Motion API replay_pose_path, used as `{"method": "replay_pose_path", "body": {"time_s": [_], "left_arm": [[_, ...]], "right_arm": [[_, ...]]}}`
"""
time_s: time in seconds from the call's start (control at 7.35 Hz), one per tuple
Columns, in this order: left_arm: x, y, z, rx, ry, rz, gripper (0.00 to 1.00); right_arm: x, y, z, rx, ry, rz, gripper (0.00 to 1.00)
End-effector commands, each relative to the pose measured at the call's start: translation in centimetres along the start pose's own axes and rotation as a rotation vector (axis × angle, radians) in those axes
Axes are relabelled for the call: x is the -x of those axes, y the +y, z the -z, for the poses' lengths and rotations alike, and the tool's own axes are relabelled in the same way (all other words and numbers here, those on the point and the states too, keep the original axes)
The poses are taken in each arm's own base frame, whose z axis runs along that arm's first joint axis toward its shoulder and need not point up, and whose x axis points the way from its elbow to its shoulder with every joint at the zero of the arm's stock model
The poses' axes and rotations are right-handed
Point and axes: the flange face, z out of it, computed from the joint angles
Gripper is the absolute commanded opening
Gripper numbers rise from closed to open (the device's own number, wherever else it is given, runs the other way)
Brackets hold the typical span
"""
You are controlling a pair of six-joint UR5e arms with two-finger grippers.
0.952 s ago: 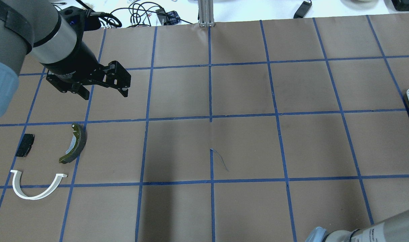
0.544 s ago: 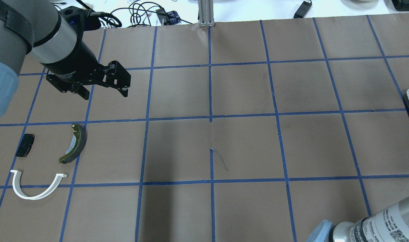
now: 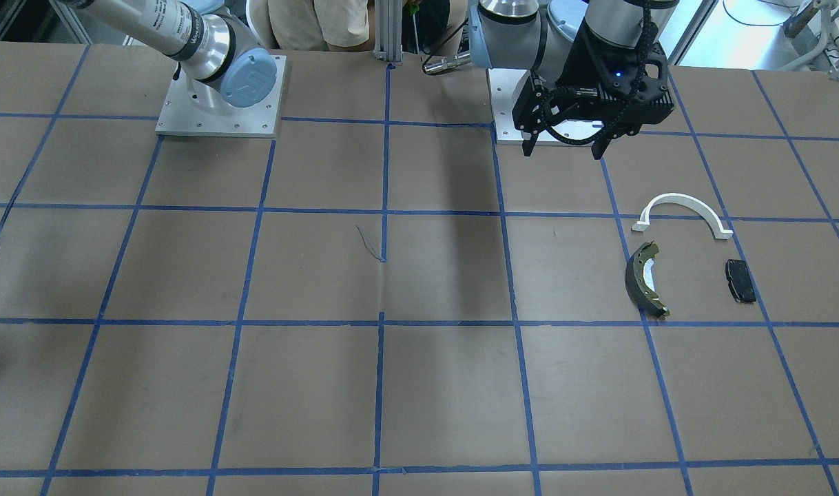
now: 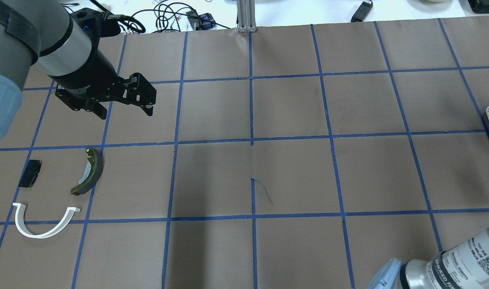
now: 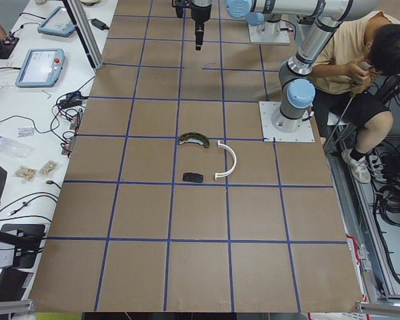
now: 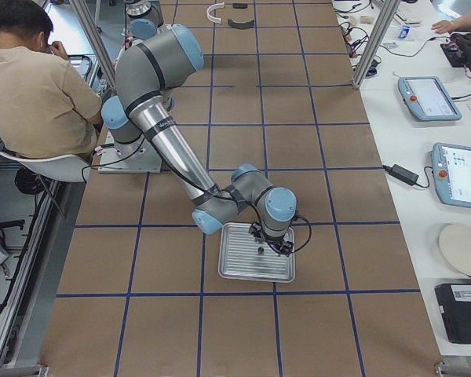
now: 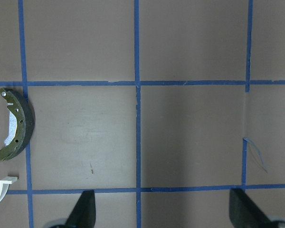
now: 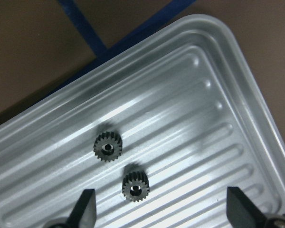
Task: Place bearing gear from tray to pile
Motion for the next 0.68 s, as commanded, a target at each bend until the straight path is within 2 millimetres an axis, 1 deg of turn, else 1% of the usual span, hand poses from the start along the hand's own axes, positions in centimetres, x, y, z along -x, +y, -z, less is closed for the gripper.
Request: {"method": "replay_pose_path", "body": {"time_s": [0.0,0.14,0.27,0.41,0.54], "left_arm": [[0.02,-0.01,0.00,0.000,0.000,0.001,1.00],[0.00,-0.05,-0.07,0.002,0.001,0.001,1.00],[-0.01,-0.05,-0.07,0.002,0.003,0.001,1.00],[0.02,-0.05,-0.07,0.002,0.000,0.001,1.00],[0.00,-0.05,-0.07,0.002,0.001,0.001,1.00]], "right_arm": [[1.82,0.58,-2.56,0.019,0.043,0.116,0.94],[1.89,0.53,-2.65,0.025,0.064,0.119,0.88],[1.89,0.51,-2.65,0.023,0.065,0.112,0.74],[1.72,0.50,-2.46,0.026,0.065,0.105,0.67],[1.88,0.42,-2.65,0.022,0.060,0.101,0.53]]}}
